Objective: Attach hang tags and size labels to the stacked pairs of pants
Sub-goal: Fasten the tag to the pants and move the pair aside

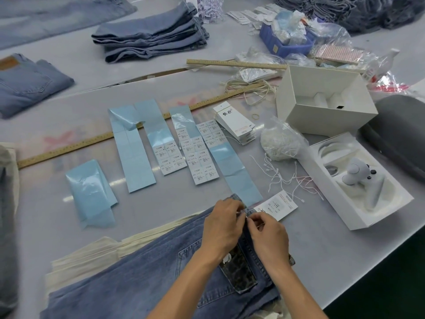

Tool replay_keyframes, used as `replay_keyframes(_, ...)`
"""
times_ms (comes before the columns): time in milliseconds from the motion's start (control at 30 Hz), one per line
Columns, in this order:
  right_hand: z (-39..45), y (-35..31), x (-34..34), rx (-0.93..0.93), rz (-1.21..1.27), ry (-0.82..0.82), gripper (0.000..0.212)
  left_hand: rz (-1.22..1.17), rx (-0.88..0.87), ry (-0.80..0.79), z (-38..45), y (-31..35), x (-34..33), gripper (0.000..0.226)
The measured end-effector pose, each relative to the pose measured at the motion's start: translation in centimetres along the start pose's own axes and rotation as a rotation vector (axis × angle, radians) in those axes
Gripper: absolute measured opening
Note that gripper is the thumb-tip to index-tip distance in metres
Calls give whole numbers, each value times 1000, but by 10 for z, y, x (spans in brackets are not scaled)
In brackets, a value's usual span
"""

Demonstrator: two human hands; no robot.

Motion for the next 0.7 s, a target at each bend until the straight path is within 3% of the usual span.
replay_keyframes(100,2,4,1,-27,12,8,7,92,-10,-61,8,2,-2,18)
replay_keyframes(233,0,7,2,10,-34,-3,5,93,-87,27,7,3,-1,6)
replay_keyframes(400,-2,7,0,19,-44,33,4,146,-117,-17,8,-3,-6,19)
replay_keyframes(567,-5,13,0,-9,-25,51,7,287,-259,80,1,4,-4,9)
replay_keyframes(633,-6,10,-2,38,-33,57,5,205,-237,129,-2,3,-7,8)
replay_keyframes(700,-7,8,-4,77,5,67,5,-48,-103,78,-1,-3,-6,7)
Point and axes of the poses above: each hand's wrist, its own z-axis towards the middle knuckle, its own x-axis out of the back of the hand, y = z × x, the point moved 3 cm from there along z, towards the middle knuckle, and after that the axes turned 2 degrees about -y, right-handed, at the moved point
